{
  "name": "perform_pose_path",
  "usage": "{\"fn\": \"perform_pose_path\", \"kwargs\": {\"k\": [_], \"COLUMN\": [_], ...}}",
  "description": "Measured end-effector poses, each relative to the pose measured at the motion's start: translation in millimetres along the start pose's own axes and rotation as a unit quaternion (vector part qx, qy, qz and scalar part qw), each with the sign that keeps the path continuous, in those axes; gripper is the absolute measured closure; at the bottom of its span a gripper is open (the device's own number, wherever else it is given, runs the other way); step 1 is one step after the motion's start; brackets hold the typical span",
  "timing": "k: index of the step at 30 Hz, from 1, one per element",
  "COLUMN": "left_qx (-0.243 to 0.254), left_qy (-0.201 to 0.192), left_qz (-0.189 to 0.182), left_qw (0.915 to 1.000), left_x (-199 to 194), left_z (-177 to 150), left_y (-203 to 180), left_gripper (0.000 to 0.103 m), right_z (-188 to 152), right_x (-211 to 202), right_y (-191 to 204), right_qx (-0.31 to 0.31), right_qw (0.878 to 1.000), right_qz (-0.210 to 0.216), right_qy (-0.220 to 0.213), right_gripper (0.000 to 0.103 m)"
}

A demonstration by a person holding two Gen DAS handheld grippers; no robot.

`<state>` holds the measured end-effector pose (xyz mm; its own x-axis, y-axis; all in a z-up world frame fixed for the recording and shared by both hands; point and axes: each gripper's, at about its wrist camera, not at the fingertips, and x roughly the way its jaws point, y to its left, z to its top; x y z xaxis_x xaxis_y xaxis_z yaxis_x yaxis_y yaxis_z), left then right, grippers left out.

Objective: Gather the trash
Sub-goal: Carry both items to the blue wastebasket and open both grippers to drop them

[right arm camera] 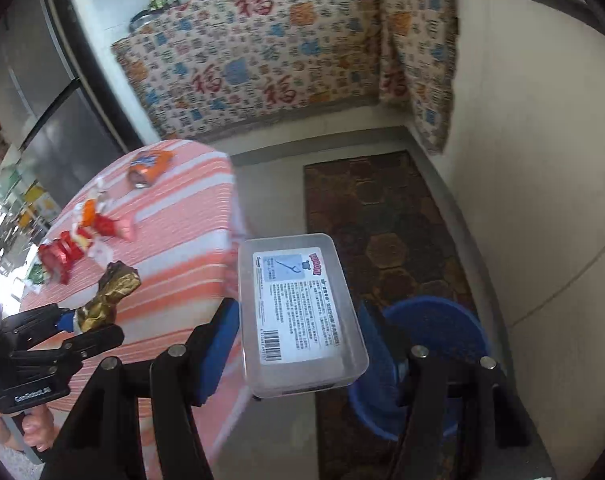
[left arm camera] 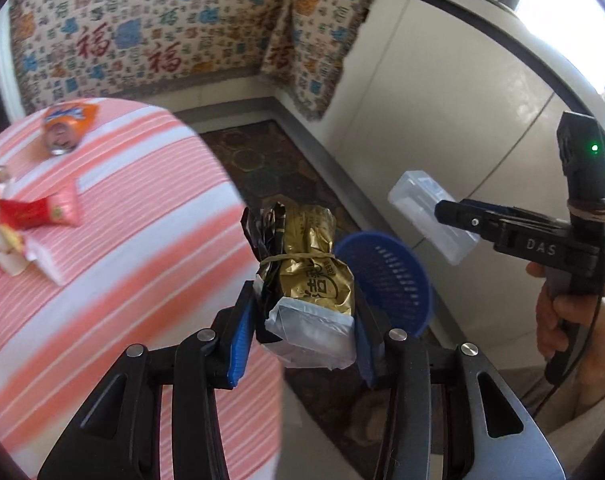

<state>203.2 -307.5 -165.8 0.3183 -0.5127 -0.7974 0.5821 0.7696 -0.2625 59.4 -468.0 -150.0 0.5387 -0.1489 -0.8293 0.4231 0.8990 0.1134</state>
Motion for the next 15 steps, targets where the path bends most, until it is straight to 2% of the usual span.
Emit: {"fn": "perform_pose_path", "kwargs": {"k": [4,7,10,15], "left_qx": [0.008,0.019,0.016,0.006], "left_qy": [0.033,0.055,0.079,0.104], "left_qz": [-0.038,-0.046,-0.058,-0.068], "left_qw": [0.9987,0.9972,0.9951,0.9923], "left_x": [52,92,128,164], "left_z": [12,14,14,19], "left_y": [-50,-81,-100,-115], "left_gripper": [0.059,0.059,0.059,0.059], "right_z": [-13,-29,-44,-56], "right_x": [9,21,35,51], "right_y": [-74,-114,-149,-190], "right_qx": [0.059,0.098,0.136,0.184], "right_qw": [0.997,0.992,0.987,0.979], "right_qz": [-0.051,-0.069,-0.072,-0.065], "right_qy": [0.018,0.026,0.041,0.052], "right_gripper": [0.04,0.04,0.04,0.04]}}
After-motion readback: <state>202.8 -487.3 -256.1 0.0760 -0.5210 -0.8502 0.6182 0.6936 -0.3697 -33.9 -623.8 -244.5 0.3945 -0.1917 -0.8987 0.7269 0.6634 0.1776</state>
